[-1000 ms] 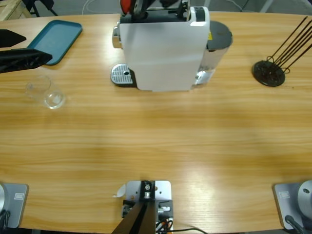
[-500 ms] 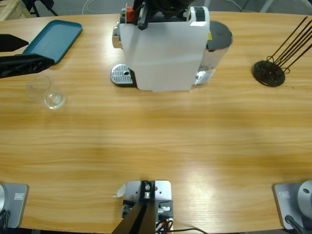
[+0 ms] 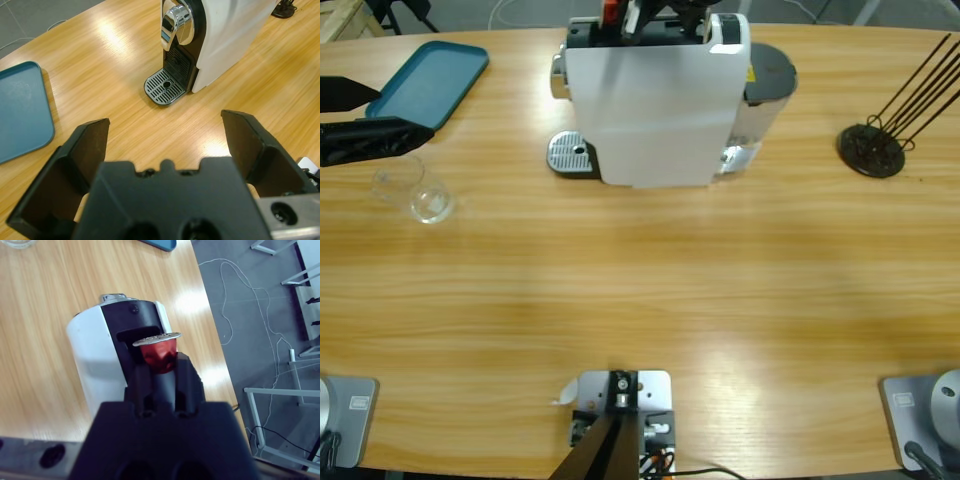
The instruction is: Pour coffee
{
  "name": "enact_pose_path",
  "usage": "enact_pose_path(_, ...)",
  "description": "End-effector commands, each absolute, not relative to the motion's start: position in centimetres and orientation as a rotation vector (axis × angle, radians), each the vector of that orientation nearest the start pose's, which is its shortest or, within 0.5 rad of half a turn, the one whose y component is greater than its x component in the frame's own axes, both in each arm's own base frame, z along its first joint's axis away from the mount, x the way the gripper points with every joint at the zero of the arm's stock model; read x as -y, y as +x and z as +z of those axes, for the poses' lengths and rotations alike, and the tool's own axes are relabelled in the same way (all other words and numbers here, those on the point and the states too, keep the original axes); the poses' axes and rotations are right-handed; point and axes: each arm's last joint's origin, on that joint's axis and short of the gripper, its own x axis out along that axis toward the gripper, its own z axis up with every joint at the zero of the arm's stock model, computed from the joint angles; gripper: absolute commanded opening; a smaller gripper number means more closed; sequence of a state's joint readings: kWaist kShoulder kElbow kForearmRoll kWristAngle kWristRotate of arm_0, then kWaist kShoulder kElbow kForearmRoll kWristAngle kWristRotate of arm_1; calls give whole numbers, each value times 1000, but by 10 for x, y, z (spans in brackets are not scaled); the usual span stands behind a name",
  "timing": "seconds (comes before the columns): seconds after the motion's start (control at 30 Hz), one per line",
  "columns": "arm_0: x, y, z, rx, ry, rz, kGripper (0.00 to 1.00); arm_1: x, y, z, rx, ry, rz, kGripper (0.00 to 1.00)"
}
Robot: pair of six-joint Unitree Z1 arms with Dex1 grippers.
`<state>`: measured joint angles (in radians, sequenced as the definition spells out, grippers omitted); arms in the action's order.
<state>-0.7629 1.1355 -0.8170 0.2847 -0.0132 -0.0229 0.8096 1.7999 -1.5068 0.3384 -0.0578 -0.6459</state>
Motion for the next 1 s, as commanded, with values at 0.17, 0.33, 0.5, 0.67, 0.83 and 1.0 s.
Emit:
enact_pose_path(0.17, 125, 131, 321, -643, 214, -730, 968, -297, 267, 358, -348, -890, 980, 0)
enact_pose_path(0.33, 125, 131, 320, -648, 216, -728, 968, -303, 273, 351, -364, -899, 971, 0)
enact_pose_path(0.5, 125, 131, 319, -649, 217, -727, 968, -304, 274, 349, -372, -897, 974, 100)
enact_pose_path(0.67, 125, 132, 319, -646, 212, -727, 968, -302, 272, 347, -381, -894, 978, 237)
enact_pose_path(0.83, 124, 131, 320, -643, 210, -727, 968, -301, 272, 346, -390, -898, 979, 227)
enact_pose_path(1.0, 125, 131, 320, -641, 209, -727, 968, -298, 268, 357, -366, -866, 967, 616)
